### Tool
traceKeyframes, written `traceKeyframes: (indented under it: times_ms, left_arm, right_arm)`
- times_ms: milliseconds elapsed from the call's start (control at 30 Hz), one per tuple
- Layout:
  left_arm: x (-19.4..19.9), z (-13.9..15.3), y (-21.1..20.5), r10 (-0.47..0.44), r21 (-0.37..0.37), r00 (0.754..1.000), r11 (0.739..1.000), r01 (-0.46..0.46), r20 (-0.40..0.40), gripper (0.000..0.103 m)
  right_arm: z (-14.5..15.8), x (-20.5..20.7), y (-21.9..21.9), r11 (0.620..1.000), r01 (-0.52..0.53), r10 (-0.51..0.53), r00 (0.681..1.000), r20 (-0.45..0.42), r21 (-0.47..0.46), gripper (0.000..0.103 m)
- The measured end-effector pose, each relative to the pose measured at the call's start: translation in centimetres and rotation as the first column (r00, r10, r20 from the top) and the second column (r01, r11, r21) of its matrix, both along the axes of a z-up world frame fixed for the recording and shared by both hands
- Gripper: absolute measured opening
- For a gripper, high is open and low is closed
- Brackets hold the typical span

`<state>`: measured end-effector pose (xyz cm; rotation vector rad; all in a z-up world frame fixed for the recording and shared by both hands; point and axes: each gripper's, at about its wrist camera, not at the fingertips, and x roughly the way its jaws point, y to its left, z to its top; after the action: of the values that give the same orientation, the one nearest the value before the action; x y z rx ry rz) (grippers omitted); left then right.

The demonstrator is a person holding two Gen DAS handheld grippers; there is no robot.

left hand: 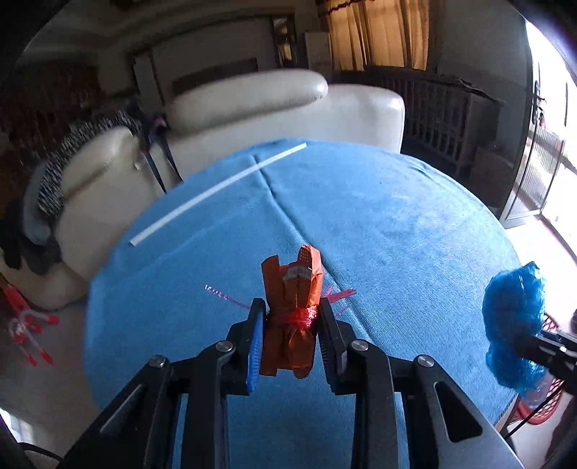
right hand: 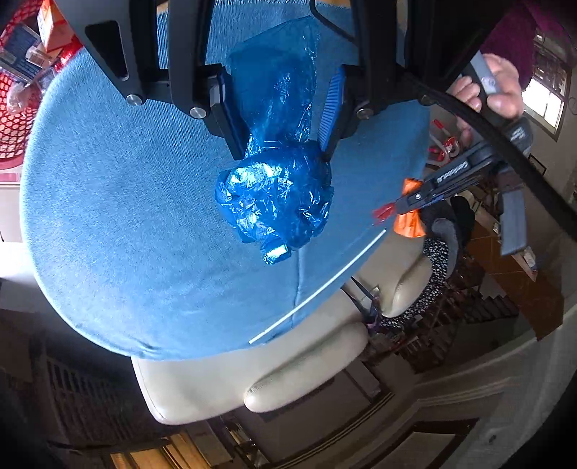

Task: Collect trash
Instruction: 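Grasp the blue plastic bag with the right tool while the left tool grasps the orange wrapper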

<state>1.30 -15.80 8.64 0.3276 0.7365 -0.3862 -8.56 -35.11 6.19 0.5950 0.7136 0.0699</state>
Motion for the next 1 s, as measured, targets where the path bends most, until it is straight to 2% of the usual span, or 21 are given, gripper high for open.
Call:
traceKeyframes:
  times_ms: [133,433,767,1000]
  left_arm:
    - [-2.6,1.5,-0.1,-0.001,0.030,0.998,1.000,-0.001,0.070,0.030]
    - [-5.5,2.7,-0.4,-0.011,0.041,0.993,0.999,0.006,0.121,0.030]
    - [-6.8,2.6,-0.5,-0.020,0.056,0.990,0.998,0.012,0.142,0.030]
    - [-6.9,1.9,-1.0,-0.019,0.072,0.991,0.997,0.009,0.135,0.030]
  right_arm:
    - [1.1,-2.0,0.3,1.000,0.003,-0.002,1.000,0.028,-0.009,0.043]
    - [2.7,-6.1,0.7,1.000,0.011,-0.009,0.998,0.065,-0.029,0.043]
    - [2.9,-6.7,0.6,1.000,0.008,-0.006,0.998,0.067,-0.026,0.043]
    - [2.5,-5.4,0.5,1.000,-0.008,0.009,0.999,0.047,-0.015,0.043]
